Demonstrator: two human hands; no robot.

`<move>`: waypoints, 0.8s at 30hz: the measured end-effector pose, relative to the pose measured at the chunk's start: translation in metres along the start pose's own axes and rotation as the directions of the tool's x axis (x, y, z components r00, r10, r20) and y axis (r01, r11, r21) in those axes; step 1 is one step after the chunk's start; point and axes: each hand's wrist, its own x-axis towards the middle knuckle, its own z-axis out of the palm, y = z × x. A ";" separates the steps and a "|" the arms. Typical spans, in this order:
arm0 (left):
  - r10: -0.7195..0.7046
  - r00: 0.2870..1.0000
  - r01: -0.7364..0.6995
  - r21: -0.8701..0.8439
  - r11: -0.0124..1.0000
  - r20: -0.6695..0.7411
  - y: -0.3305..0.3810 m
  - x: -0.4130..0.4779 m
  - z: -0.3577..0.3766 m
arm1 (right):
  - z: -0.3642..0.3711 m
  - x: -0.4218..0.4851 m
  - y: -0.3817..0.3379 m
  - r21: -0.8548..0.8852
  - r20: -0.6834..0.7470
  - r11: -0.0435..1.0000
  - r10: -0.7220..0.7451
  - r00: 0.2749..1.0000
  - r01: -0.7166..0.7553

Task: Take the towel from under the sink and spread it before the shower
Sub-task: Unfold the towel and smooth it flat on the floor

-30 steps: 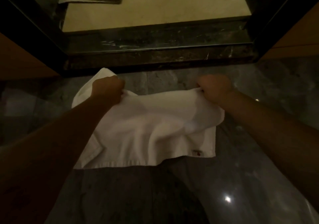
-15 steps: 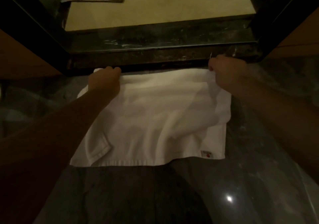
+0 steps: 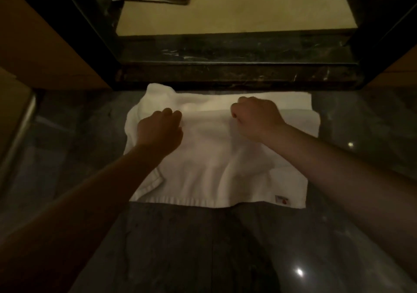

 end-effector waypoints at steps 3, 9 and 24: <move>-0.102 0.995 0.102 -0.005 0.995 0.012 -0.023 -0.027 0.003 | 0.005 0.019 -0.048 0.011 0.016 0.985 -0.173 0.985 0.173; -0.311 0.948 0.311 0.020 0.950 0.067 -0.060 -0.082 0.014 | 0.012 0.042 -0.142 0.007 0.115 0.897 -0.440 0.890 0.443; -0.405 0.888 0.433 -0.102 0.895 0.216 -0.070 -0.134 0.056 | 0.038 0.062 -0.211 -0.138 0.231 0.778 -0.577 0.784 0.613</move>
